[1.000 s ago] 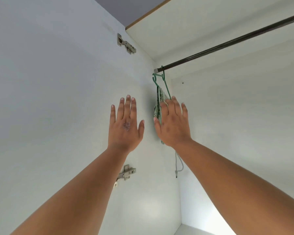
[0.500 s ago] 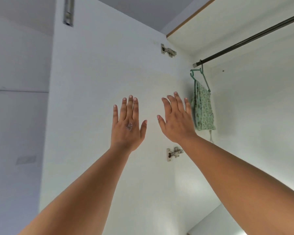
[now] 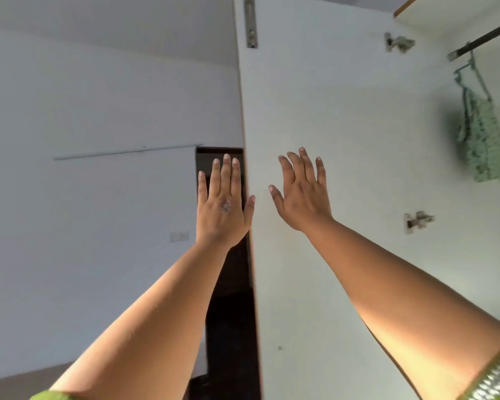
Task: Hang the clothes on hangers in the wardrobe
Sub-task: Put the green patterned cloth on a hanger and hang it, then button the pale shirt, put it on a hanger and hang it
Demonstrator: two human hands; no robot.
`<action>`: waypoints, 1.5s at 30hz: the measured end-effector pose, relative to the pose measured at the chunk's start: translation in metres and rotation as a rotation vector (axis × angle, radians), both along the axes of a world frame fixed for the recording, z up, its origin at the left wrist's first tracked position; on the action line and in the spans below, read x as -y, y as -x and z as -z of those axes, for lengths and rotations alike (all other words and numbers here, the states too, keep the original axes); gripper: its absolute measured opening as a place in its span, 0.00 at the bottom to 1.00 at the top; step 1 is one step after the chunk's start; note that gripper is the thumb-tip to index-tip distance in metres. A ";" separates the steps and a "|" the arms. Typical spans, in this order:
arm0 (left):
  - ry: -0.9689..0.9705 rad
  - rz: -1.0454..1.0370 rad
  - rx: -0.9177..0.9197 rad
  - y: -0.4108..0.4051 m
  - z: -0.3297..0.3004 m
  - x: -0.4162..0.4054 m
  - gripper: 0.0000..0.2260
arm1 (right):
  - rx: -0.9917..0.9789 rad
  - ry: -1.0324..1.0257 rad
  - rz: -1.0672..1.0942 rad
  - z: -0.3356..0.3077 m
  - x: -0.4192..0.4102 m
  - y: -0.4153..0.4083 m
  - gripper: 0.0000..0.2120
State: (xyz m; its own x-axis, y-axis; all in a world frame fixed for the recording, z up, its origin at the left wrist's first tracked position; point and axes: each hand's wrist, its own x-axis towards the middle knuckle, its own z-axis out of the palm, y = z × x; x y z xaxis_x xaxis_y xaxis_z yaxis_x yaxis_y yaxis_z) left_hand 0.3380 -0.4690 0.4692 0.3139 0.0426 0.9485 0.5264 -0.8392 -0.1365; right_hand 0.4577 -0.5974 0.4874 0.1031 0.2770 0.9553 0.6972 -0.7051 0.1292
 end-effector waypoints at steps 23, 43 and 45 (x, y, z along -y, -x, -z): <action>0.180 -0.501 -0.211 0.285 0.180 -0.249 0.33 | -0.285 0.244 -0.439 0.162 -0.322 0.241 0.30; 0.666 -0.657 -0.434 0.319 0.380 -0.436 0.34 | -0.614 0.674 -0.478 0.397 -0.549 0.250 0.29; 0.697 -0.657 -0.452 0.327 0.394 -0.459 0.34 | -0.633 0.694 -0.489 0.415 -0.573 0.261 0.29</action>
State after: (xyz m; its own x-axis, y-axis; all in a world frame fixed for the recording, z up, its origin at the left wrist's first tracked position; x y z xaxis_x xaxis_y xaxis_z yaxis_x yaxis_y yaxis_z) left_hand 0.0112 -0.0100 0.0755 0.3497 0.8219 0.4496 0.9257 -0.3769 -0.0311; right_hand 0.1968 -0.0248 0.0724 0.2561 0.8875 0.3830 0.9666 -0.2401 -0.0899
